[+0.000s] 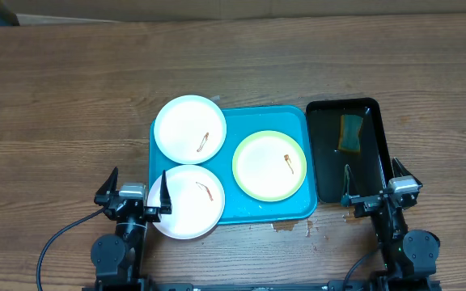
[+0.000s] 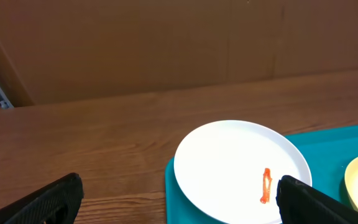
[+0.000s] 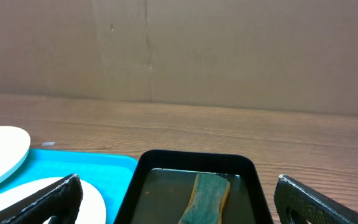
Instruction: Clean dirty plates on tray and stack at the side
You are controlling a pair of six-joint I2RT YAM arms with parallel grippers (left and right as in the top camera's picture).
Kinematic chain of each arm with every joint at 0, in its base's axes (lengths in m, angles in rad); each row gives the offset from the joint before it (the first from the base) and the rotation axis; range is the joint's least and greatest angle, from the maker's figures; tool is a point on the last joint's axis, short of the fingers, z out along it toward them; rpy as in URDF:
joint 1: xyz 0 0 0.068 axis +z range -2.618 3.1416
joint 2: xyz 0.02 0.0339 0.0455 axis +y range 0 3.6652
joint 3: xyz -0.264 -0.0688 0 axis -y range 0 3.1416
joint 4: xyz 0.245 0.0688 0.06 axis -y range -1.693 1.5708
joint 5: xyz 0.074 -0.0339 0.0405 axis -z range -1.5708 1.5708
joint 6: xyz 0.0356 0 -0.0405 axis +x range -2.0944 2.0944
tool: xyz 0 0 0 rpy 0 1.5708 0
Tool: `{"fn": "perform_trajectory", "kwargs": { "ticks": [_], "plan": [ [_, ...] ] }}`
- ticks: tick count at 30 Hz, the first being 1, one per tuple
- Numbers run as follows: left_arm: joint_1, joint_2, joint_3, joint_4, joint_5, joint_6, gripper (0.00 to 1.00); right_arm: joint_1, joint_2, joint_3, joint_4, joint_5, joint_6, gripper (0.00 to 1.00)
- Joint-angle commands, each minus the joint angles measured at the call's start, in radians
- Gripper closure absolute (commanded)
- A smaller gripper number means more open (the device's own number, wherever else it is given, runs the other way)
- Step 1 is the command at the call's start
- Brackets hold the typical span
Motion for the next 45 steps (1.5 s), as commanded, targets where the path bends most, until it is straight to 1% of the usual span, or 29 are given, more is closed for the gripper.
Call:
{"fn": "perform_trajectory", "kwargs": {
  "ticks": [1, 15, 16, 19, 21, 22, 24, 26, 28, 30, 34, 38, 42, 45],
  "plan": [
    [-0.004, -0.010, -0.004, -0.002, -0.002, 0.025, 0.00, -0.003, -0.009, -0.011, 0.005, 0.000, -0.001, 0.00],
    [-0.004, -0.010, -0.004, -0.002, -0.002, 0.025, 0.00, -0.003, -0.009, -0.011, 0.006, 0.017, 0.000, 0.00],
    [-0.004, -0.010, -0.004, -0.002, -0.002, 0.025, 0.00, -0.003, -0.009, -0.011, 0.019, 0.001, 0.003, 0.00],
    [-0.004, -0.010, -0.004, -0.002, -0.002, 0.025, 0.00, -0.002, -0.009, -0.005, 0.059, -0.146, 0.003, 0.00],
    [-0.004, -0.010, -0.004, -0.002, -0.002, 0.025, 0.00, -0.002, -0.009, 0.027, 0.027, -0.174, 0.015, 0.00],
    [-0.004, -0.010, -0.004, -0.002, -0.002, 0.025, 0.00, -0.002, -0.008, 0.054, -0.003, -0.173, 0.043, 0.00],
    [-0.004, -0.010, -0.004, -0.002, -0.002, 0.025, 0.00, -0.003, 0.005, 0.135, -0.082, -0.173, 0.086, 0.00],
    [-0.004, -0.010, -0.004, -0.002, -0.002, 0.025, 0.00, -0.003, 0.046, 0.237, -0.161, -0.165, 0.086, 0.00],
    [-0.004, -0.010, -0.004, -0.002, -0.002, 0.025, 0.00, -0.003, 0.119, 0.360, -0.242, -0.130, 0.086, 0.00],
    [-0.004, -0.010, -0.004, -0.002, -0.002, 0.025, 0.00, -0.003, 0.232, 0.512, -0.343, -0.093, 0.084, 0.00],
    [-0.004, -0.010, -0.004, -0.002, -0.002, 0.025, 0.00, -0.003, 0.524, 0.837, -0.584, -0.079, 0.066, 0.00],
    [-0.004, -0.010, -0.004, -0.002, -0.002, 0.025, 0.00, -0.003, 0.851, 1.145, -0.824, -0.079, 0.020, 0.00],
    [-0.004, -0.010, -0.004, -0.002, -0.002, 0.025, 0.00, -0.003, 1.122, 1.360, -0.963, -0.087, 0.029, 0.00],
    [-0.004, -0.010, -0.004, -0.002, -0.002, 0.025, 0.00, -0.003, 1.286, 1.426, -1.008, -0.133, 0.073, 0.00]
  ]
}}
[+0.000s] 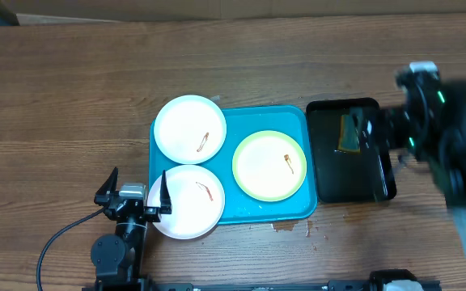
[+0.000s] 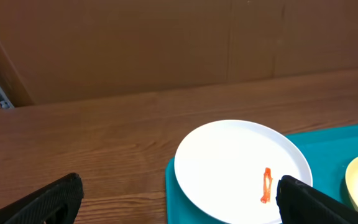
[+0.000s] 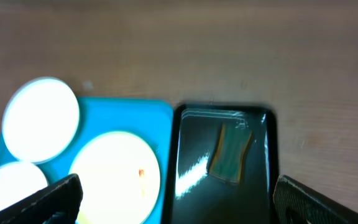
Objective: Clean dirty plates on tray and stack at the side
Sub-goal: 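Reach the right gripper into the black tray and grasp the sponge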
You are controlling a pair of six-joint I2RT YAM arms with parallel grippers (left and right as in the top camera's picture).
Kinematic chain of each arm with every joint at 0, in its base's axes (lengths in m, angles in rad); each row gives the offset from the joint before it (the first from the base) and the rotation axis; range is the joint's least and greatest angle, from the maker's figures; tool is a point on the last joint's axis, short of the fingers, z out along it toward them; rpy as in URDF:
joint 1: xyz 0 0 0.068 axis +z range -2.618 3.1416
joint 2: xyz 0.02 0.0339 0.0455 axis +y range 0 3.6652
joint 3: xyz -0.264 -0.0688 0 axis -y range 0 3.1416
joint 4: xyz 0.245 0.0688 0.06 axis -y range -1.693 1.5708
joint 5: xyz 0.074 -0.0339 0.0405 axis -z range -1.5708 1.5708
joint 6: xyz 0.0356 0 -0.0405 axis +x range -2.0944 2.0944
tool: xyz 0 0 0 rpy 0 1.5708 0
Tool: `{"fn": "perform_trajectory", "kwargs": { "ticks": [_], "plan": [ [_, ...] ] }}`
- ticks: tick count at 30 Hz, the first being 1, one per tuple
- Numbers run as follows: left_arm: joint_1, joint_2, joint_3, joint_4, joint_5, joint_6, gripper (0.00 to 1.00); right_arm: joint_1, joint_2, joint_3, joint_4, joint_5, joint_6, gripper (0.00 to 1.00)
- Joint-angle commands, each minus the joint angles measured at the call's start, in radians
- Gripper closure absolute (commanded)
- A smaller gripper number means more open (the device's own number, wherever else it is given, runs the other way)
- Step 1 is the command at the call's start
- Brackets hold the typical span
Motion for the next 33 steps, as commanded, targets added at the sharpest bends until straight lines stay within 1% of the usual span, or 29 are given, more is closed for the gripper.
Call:
{"fn": "perform_trajectory", "kwargs": {
  "ticks": [1, 3, 5, 6, 8, 12, 14, 19, 21, 24, 25, 29, 33],
  "plan": [
    [-0.004, -0.011, -0.004, -0.002, -0.002, 0.022, 0.00, -0.003, 0.151, 0.060, -0.031, -0.034, 0.039, 0.00],
    [-0.004, -0.011, -0.004, -0.002, -0.002, 0.022, 0.00, -0.003, 0.234, 0.059, -0.033, -0.022, 0.039, 0.00],
    [-0.004, -0.011, -0.004, -0.002, -0.002, 0.022, 0.00, -0.003, 0.314, 0.059, -0.049, 0.019, 0.040, 0.09],
    [-0.004, -0.011, -0.004, -0.002, -0.002, 0.022, 0.00, -0.003, 0.357, 0.057, -0.056, 0.042, 0.040, 0.12],
    [-0.004, -0.011, -0.004, -0.002, -0.002, 0.022, 0.00, -0.003, 0.422, 0.055, -0.060, 0.059, 0.048, 0.13],
    [-0.004, -0.011, -0.004, -0.002, -0.002, 0.022, 0.00, -0.003, 0.555, 0.055, -0.058, 0.108, 0.122, 0.21],
    [-0.004, -0.011, -0.004, -0.002, -0.002, 0.022, 0.00, -0.003, 0.620, 0.054, -0.056, 0.153, 0.166, 0.23],
    [-0.004, -0.011, -0.004, -0.002, -0.002, 0.022, 0.00, -0.003, 0.724, 0.026, -0.006, 0.169, 0.179, 0.23],
    [-0.004, -0.011, -0.004, -0.002, -0.002, 0.022, 0.00, -0.003, 0.751, 0.024, -0.005, 0.170, 0.179, 0.25],
    [-0.004, -0.011, -0.004, -0.002, -0.002, 0.022, 0.00, -0.003, 0.774, 0.024, 0.002, 0.171, 0.179, 0.36],
    [-0.004, -0.011, -0.004, -0.002, -0.002, 0.022, 0.00, -0.003, 0.775, 0.023, 0.004, 0.172, 0.179, 0.37],
    [-0.004, -0.011, -0.004, -0.002, -0.002, 0.022, 0.00, -0.003, 0.777, 0.001, 0.043, 0.197, 0.183, 0.37],
    [-0.004, -0.011, -0.004, -0.002, -0.002, 0.022, 0.00, -0.003, 0.777, -0.057, 0.138, 0.239, 0.185, 0.31]
  ]
}}
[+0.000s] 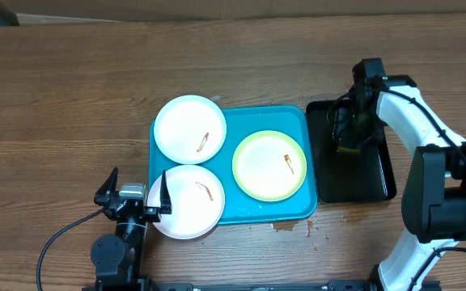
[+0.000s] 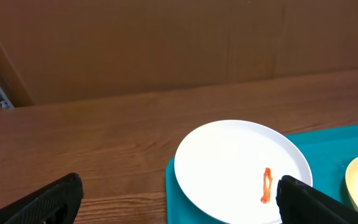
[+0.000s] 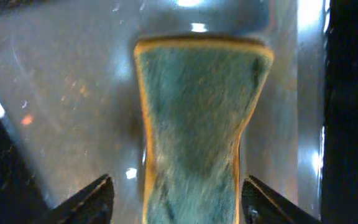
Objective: Clean dirty plates on tray and stack at the side
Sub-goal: 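Reach the right gripper into the black tray and grasp the sponge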
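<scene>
Three plates lie on the teal tray (image 1: 298, 117): a white plate (image 1: 189, 129) with a red smear at back left, a second white plate (image 1: 191, 202) overhanging the front left corner, and a green-rimmed plate (image 1: 269, 165) on the right. A green sponge (image 3: 197, 124) with yellow edges lies in water in the black basin (image 1: 354, 178). My right gripper (image 3: 176, 199) is down over it, open, one finger on each side of the sponge. My left gripper (image 2: 176, 202) rests open at the table's front, facing the back white plate (image 2: 241, 168).
The wooden table (image 1: 71, 97) runs wide to the left and behind the tray. A small wet patch (image 1: 285, 227) lies in front of the tray. A cardboard wall (image 2: 135, 43) stands behind the table.
My right gripper has come down from high above the basin to just over the sponge, fingers straddling it. The left arm and the plates have not moved.
Both arms first rested at the table's front edge with grippers open. Then the right arm was raised above the black basin, looking down on tray and sponge. Now it sits low in the basin with the sponge between its open fingers. The left arm has stayed put.
</scene>
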You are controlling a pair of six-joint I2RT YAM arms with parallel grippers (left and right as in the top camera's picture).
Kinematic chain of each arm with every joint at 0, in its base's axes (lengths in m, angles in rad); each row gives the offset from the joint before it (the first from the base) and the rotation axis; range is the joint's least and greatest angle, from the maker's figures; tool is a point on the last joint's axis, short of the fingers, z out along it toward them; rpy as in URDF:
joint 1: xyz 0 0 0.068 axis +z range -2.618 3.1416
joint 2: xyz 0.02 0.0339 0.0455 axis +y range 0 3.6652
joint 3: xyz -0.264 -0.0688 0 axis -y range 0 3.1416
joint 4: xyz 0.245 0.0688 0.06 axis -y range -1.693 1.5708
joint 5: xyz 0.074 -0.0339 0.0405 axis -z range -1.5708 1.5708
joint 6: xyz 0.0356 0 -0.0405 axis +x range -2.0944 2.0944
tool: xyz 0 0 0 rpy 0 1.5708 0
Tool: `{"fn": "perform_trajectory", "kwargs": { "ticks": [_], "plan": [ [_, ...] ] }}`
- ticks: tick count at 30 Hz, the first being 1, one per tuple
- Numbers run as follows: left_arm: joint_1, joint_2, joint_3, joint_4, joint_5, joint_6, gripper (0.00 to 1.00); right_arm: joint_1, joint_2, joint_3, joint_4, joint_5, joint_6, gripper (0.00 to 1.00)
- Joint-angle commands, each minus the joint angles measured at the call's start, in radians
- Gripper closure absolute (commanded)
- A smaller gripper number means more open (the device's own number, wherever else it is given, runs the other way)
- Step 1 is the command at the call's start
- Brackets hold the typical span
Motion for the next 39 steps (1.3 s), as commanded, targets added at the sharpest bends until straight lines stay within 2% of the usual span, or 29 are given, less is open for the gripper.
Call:
{"fn": "perform_trajectory", "kwargs": {
  "ticks": [1, 5, 9, 10, 11, 12, 15, 18, 20, 21, 22, 26, 27, 29, 31, 39],
  "plan": [
    [-0.004, -0.011, -0.004, -0.002, -0.002, 0.023, 0.00, -0.003, 0.000, -0.048, 0.058, 0.047, 0.010, 0.30],
    [-0.004, -0.011, -0.004, -0.002, -0.002, 0.023, 0.00, -0.003, 0.000, -0.076, 0.112, 0.046, 0.010, 0.31],
    [-0.004, -0.011, -0.004, -0.002, -0.002, 0.023, 0.00, -0.003, 0.000, -0.096, 0.138, 0.046, 0.010, 0.39],
    [-0.004, -0.011, -0.004, -0.002, -0.002, 0.023, 0.00, -0.003, 0.000, -0.101, 0.149, 0.046, 0.010, 0.55],
    [-0.004, -0.011, -0.004, -0.002, -0.002, 0.023, 0.00, -0.003, 0.001, -0.103, 0.153, 0.046, 0.010, 0.64],
    [-0.004, -0.011, -0.004, -0.002, -0.002, 0.023, 0.00, -0.003, 0.001, -0.103, 0.153, 0.046, 0.010, 0.67],
    [-0.004, -0.011, -0.004, -0.002, -0.002, 0.023, 0.00, -0.003, 0.001, -0.104, 0.150, 0.046, 0.010, 0.67],
    [-0.004, -0.011, -0.004, -0.002, -0.002, 0.023, 0.00, -0.003, 0.001, -0.104, 0.142, 0.046, 0.010, 0.74],
    [-0.004, -0.011, -0.004, -0.002, -0.002, 0.023, 0.00, -0.003, 0.001, -0.104, 0.141, 0.045, 0.011, 0.74],
    [-0.004, -0.011, -0.004, -0.002, -0.002, 0.023, 0.00, -0.003, 0.001, -0.104, 0.142, 0.044, 0.011, 0.70],
    [-0.004, -0.011, -0.004, -0.002, -0.002, 0.023, 0.00, -0.003, 0.001, -0.104, 0.142, 0.042, 0.012, 0.63],
    [-0.004, -0.011, -0.004, -0.002, -0.002, 0.023, 0.00, -0.003, 0.001, -0.104, 0.145, 0.032, 0.019, 0.61],
    [-0.004, -0.011, -0.004, -0.002, -0.002, 0.023, 0.00, -0.003, 0.001, -0.104, 0.153, 0.018, 0.026, 0.62],
    [-0.004, -0.011, -0.004, -0.002, -0.002, 0.023, 0.00, -0.003, 0.001, -0.104, 0.167, 0.005, 0.064, 0.75],
    [-0.004, -0.011, -0.004, -0.002, -0.002, 0.023, 0.00, -0.003, 0.001, -0.104, 0.167, 0.004, 0.110, 0.81],
    [-0.004, -0.011, -0.004, -0.002, -0.002, 0.023, 0.00, -0.003, 0.001, -0.095, 0.135, 0.005, 0.123, 0.82]
  ]
}}
